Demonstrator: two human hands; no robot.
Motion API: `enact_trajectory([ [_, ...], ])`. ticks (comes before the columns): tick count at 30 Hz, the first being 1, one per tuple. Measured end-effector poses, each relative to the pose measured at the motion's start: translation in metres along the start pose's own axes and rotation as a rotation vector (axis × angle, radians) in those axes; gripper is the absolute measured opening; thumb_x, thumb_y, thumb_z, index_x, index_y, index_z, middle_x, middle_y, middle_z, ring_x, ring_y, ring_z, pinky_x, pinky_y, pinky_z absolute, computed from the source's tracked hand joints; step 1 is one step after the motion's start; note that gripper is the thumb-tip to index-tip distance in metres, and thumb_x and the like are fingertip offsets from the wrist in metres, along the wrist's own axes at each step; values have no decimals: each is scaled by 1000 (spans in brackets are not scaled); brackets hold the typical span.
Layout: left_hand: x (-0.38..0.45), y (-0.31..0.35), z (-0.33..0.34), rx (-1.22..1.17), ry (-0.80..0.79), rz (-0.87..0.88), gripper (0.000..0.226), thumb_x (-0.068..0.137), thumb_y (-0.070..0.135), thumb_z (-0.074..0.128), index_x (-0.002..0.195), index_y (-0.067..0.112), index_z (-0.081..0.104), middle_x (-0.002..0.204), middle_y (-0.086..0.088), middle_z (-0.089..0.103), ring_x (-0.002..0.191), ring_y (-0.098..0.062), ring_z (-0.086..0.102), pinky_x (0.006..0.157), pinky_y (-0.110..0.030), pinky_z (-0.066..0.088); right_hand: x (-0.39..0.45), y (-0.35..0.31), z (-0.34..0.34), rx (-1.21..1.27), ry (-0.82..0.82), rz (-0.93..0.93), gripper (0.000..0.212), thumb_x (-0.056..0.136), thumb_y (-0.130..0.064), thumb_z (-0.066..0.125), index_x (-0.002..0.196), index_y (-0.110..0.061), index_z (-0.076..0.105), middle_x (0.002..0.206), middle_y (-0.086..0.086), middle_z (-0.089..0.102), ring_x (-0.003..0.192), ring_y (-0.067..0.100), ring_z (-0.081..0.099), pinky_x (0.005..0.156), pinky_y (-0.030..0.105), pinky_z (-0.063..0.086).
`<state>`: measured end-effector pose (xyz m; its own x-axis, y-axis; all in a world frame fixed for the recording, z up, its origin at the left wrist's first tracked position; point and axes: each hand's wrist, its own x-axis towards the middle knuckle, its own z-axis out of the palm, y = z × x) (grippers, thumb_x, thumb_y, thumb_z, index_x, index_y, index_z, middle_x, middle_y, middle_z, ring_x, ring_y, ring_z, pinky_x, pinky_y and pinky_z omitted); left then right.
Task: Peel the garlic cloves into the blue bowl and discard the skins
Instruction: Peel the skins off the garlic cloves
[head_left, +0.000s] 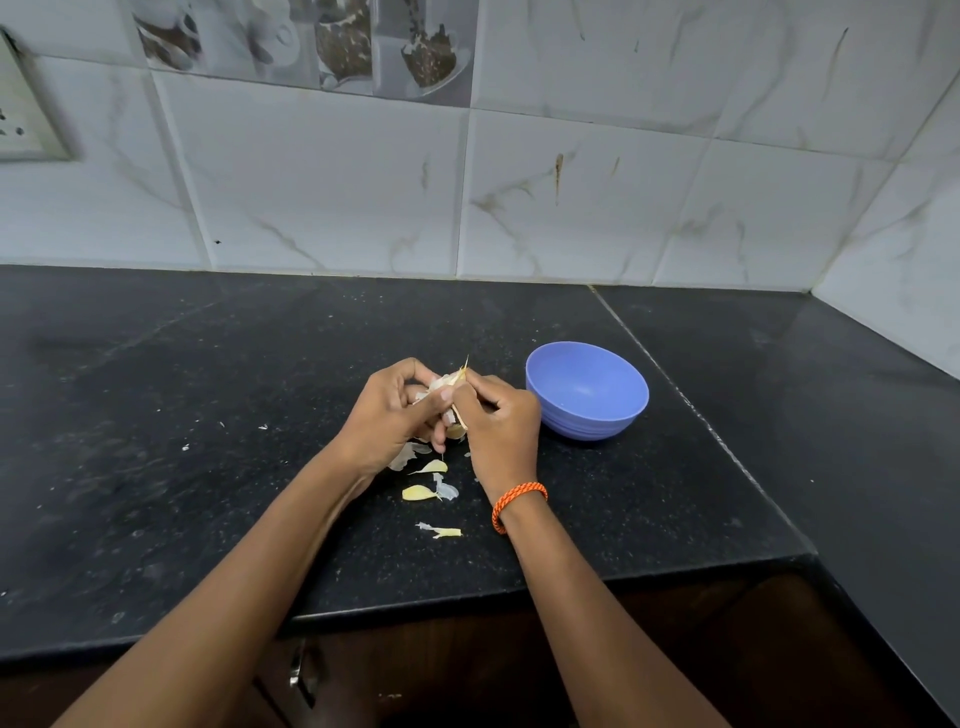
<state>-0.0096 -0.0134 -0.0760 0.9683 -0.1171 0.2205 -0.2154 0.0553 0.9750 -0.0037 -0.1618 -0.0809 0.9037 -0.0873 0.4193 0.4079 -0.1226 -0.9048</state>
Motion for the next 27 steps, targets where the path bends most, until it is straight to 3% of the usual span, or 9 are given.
enact_trajectory([
  [5, 1, -3, 3, 95, 15, 43, 17, 105, 8, 66, 107, -5, 55, 72, -15, 72, 53, -21, 63, 56, -36, 59, -1, -3, 8, -22, 75, 1, 31, 88, -4, 67, 58, -7, 64, 51, -3, 52, 53, 9, 41, 53, 28, 36],
  [10, 0, -2, 3, 89, 35, 54, 18, 107, 12, 64, 110, -4, 56, 73, -16, 69, 57, -22, 61, 57, -34, 58, 1, -8, 9, 48, 83, 25, 31, 91, 0, 67, 63, -11, 71, 50, -7, 57, 49, 7, 46, 51, 23, 39],
  [15, 4, -3, 3, 46, 39, -5, 26, 111, 17, 58, 123, -6, 57, 70, -8, 63, 58, -17, 57, 58, -32, 57, -1, -4, 0, 214, 14, 117, 12, 98, -6, 70, 97, -8, 83, 77, 12, 77, 69, 22, 72, 68, 36, 62],
  [20, 5, -4, 4, 58, 51, -32, 28, 114, 21, 53, 125, -4, 61, 71, -8, 63, 59, -15, 60, 60, -29, 58, -3, -2, -10, 244, -2, 135, 8, 93, -2, 79, 100, -4, 81, 91, 9, 81, 86, 27, 79, 80, 37, 65],
  [27, 4, -3, 4, 94, 109, -33, 26, 115, 13, 46, 111, -6, 64, 77, -5, 67, 61, -16, 57, 58, -31, 56, -9, -4, -11, -11, -38, 6, 17, 88, -3, 85, 102, -6, 76, 90, -3, 80, 85, 7, 79, 73, 22, 62],
])
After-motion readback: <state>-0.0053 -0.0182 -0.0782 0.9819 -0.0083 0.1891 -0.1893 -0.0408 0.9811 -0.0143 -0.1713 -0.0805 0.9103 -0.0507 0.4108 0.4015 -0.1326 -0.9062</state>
